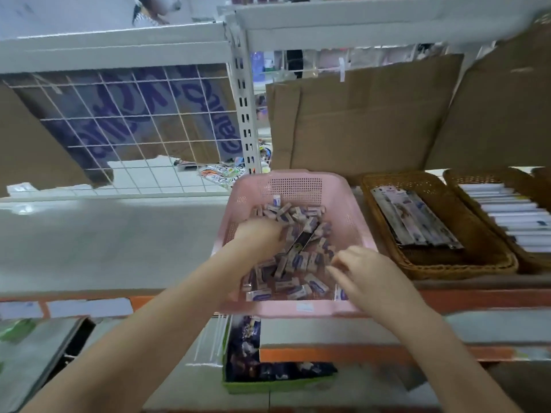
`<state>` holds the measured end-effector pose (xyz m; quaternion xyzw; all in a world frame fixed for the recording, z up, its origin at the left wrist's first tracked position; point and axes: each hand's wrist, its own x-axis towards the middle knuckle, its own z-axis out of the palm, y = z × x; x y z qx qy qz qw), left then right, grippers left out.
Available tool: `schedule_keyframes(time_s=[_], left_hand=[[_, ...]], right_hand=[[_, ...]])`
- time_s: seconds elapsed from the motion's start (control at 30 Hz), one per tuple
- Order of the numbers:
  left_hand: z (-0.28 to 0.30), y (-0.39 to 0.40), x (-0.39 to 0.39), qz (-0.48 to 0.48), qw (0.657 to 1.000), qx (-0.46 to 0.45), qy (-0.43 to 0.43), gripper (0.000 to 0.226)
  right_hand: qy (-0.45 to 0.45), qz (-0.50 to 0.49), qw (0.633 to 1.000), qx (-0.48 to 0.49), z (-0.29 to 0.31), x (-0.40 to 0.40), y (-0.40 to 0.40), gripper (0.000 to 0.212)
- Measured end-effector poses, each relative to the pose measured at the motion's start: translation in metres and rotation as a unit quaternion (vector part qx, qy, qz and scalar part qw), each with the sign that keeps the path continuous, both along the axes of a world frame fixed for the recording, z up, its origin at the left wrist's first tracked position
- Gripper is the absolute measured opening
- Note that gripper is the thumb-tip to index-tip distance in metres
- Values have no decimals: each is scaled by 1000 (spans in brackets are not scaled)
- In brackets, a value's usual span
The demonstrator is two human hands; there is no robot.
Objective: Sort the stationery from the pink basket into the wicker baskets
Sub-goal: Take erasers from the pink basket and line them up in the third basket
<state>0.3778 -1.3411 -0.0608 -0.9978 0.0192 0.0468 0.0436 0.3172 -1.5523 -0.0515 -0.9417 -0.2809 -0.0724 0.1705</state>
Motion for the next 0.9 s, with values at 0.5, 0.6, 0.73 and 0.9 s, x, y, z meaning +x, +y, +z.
schedule_keyframes(time_s=[0.5,0.6,0.73,0.9], left_hand=[[-26,1,0,28,973,-55,220,110],[-28,0,-4,38,972,-50,227,108],[-32,-5,-9,43,975,-74,207,97],[-29,-10,-8,53,977,-54,201,91]], right_hand=[[-173,-24,977,121,-30,-29,-5,38],[-187,-25,973,135,-33,-27,-4,38],[-193,-20,969,150,-38,-26,-3,38],[-201,-19,968,151,-41,-24,-3,38]])
